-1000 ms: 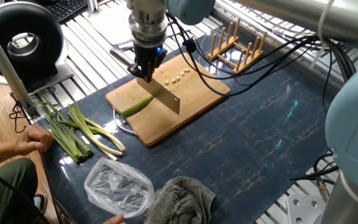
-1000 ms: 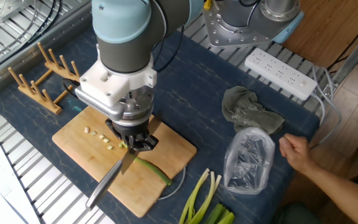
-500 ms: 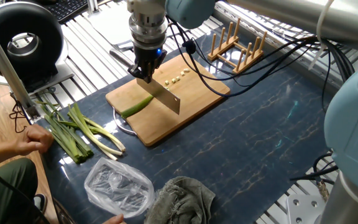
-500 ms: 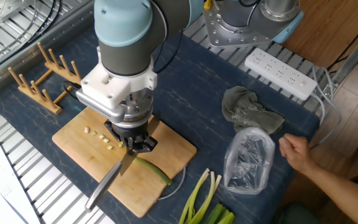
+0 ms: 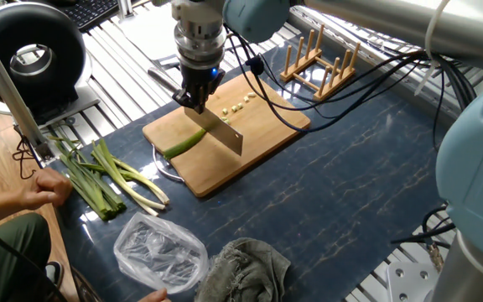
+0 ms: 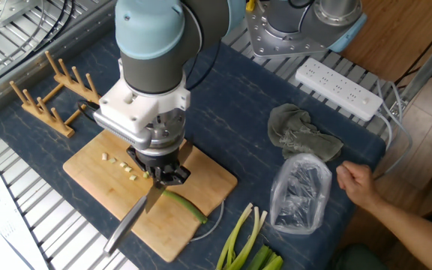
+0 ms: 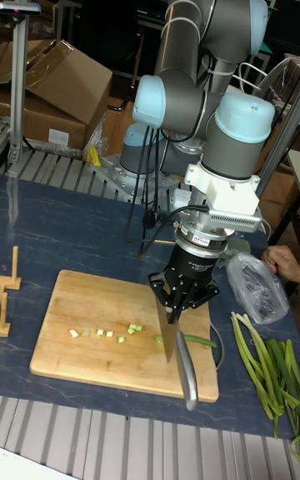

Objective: Chop the scallions

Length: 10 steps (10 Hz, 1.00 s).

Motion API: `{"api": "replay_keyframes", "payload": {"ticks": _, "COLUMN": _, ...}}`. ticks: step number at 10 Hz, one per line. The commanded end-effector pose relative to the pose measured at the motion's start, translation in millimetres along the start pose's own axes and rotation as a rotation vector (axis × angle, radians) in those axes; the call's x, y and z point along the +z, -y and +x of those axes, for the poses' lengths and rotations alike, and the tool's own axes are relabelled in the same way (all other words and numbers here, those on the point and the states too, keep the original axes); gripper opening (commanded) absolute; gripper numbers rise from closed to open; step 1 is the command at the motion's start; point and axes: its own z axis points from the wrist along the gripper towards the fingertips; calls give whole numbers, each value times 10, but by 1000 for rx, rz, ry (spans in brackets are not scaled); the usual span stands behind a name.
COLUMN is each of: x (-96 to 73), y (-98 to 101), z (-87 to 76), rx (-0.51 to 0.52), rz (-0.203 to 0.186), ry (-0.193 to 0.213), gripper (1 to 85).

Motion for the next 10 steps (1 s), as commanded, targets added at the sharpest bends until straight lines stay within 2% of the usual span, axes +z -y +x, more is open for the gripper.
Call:
{"api": "replay_keyframes", "payload": {"ticks": 1, "x": 64, "y": -43, "z": -33, "rx": 11, "rz": -9, "ry": 12, "gripper": 13}}
{"api": "replay_keyframes", "payload": {"ticks": 3, "x": 131, "y": -55, "z": -101, "rx": 9, "rz": -15, "ry": 26, "gripper": 13}}
{"api": "replay_keyframes", "payload": {"ticks": 5, "x": 218, "y": -107, "z": -231, "rx": 21, "rz": -19, "ry": 48, "gripper": 13}}
{"api": "replay_keyframes", "payload": {"ticks": 6, "x": 203, "y": -149, "z": -309, "rx": 32, "rz": -14, "ry": 48, "gripper": 13}}
{"api": "replay_keyframes", "payload": {"ticks": 8, "x": -78, "y": -278, "z": -387, "rx": 58, "rz": -10, "ry": 6, "gripper": 13}}
{"api": "replay_keyframes", "payload": {"ticks": 10, "x": -139, "y": -286, "z": -399, "rx": 63, "rz": -22, "ry": 7, "gripper": 13}}
